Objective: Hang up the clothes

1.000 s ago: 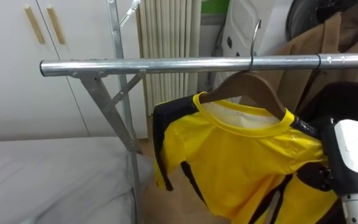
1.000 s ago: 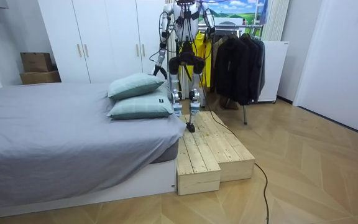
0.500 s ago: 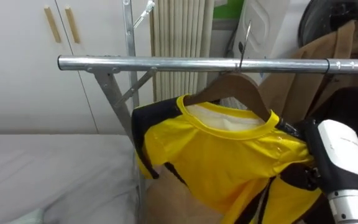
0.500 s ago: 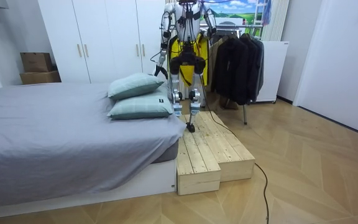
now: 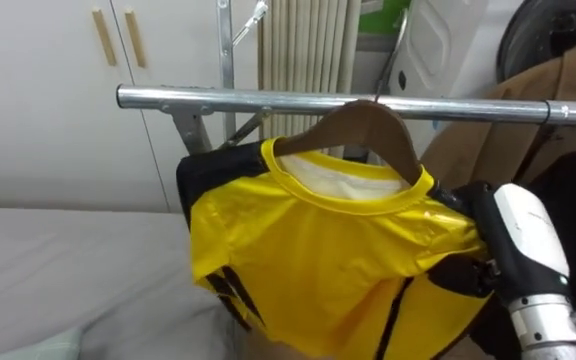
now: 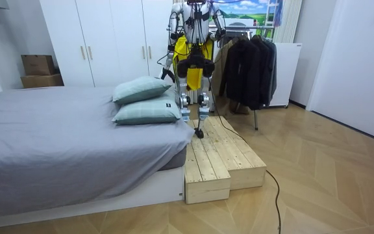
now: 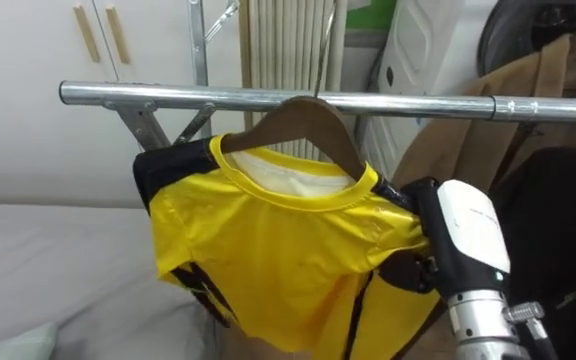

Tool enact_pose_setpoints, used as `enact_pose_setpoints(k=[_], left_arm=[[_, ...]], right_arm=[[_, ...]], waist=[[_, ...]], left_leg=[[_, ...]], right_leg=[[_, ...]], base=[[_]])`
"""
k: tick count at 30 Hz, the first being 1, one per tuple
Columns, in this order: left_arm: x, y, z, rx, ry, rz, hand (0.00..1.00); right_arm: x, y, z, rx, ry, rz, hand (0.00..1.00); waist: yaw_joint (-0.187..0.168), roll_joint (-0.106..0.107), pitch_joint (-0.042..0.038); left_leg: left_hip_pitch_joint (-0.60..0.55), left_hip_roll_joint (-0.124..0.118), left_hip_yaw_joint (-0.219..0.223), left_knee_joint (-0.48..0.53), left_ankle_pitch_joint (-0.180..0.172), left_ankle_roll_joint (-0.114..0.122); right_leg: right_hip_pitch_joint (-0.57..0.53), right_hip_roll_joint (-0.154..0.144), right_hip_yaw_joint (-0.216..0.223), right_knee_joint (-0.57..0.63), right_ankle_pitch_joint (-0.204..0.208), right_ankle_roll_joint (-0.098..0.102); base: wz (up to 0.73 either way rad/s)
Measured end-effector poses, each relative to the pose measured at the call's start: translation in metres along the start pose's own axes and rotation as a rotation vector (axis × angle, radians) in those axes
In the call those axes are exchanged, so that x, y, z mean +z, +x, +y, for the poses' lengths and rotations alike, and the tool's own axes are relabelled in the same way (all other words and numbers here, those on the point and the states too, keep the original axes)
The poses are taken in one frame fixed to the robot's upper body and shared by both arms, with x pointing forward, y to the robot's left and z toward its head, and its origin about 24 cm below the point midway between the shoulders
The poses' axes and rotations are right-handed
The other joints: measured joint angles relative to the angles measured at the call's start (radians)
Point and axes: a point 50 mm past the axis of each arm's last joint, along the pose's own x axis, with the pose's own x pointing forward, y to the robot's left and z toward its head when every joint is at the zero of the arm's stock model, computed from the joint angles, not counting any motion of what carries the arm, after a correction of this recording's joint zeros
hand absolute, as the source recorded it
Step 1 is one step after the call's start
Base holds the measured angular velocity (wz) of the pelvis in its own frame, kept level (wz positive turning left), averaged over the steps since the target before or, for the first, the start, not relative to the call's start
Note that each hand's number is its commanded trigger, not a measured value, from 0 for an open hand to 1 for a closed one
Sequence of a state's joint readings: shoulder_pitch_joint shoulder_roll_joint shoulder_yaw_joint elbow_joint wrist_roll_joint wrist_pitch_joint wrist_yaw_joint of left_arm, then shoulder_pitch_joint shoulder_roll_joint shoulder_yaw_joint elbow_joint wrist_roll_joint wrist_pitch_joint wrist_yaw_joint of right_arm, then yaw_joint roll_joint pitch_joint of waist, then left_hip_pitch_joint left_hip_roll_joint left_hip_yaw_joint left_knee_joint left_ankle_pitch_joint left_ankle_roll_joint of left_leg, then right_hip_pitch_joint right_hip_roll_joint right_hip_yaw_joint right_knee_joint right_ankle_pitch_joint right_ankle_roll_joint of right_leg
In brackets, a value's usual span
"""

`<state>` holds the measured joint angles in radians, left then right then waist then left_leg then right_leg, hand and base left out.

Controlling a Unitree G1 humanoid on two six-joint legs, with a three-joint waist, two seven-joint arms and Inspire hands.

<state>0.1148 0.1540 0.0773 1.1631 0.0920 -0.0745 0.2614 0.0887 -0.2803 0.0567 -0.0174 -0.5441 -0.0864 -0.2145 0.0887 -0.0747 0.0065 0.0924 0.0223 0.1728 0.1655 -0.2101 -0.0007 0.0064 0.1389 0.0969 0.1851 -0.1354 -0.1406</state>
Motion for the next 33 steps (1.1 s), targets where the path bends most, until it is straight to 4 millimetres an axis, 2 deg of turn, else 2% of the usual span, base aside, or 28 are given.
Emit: enact_pose_setpoints(k=[3,10,14,19,26,33], left_arm=[[0.0,-0.001,-0.004,-0.007,-0.003,0.004,0.0],[-0.002,-0.002,-0.007,-0.018,0.004,0.006,0.0],[-0.004,-0.003,-0.008,-0.026,0.004,0.01,0.0],[-0.003,-0.003,-0.008,-0.028,0.003,0.008,0.0],[0.0,-0.002,-0.009,-0.026,0.004,-0.001,0.0],[0.003,-0.002,-0.008,-0.016,0.01,-0.009,0.0]], right_arm=[[-0.004,0.0,0.003,0.023,0.029,0.022,1.0],[-0.01,0.008,0.008,0.066,0.068,0.053,1.0],[-0.016,0.007,0.012,0.092,0.078,0.081,1.0],[-0.023,0.004,0.018,0.109,0.137,0.124,1.0],[-0.023,0.004,0.022,0.116,0.15,0.132,1.0],[-0.029,0.006,0.034,0.186,0.143,0.165,1.0]], waist=[[0.001,0.008,-0.0043],[0.002,0.013,-0.0011],[0.009,0.014,-0.0002],[0.018,0.017,0.0053],[0.028,0.017,0.0047],[0.026,0.013,0.0033]], left_leg=[[0.0,-0.001,-0.014,0.0,0.001,-0.001],[0.007,0.0,-0.023,0.001,0.003,-0.006],[0.007,0.0,-0.024,0.001,0.004,-0.006],[0.003,0.0,-0.025,0.001,0.004,-0.006],[-0.001,-0.001,-0.035,0.0,0.004,-0.007],[0.001,0.001,-0.038,-0.002,0.004,-0.007]], right_leg=[[0.003,-0.002,-0.011,-0.001,0.0,0.0],[0.013,-0.002,-0.018,0.0,0.001,-0.002],[0.013,-0.002,-0.02,0.001,0.001,-0.002],[0.012,-0.003,-0.024,-0.004,0.001,-0.002],[0.013,-0.003,-0.025,-0.016,0.003,-0.005],[0.015,-0.002,-0.022,-0.016,0.003,-0.005]], base=[[0.1],[0.04],[0.0],[0.0],[0.01],[0.0]])
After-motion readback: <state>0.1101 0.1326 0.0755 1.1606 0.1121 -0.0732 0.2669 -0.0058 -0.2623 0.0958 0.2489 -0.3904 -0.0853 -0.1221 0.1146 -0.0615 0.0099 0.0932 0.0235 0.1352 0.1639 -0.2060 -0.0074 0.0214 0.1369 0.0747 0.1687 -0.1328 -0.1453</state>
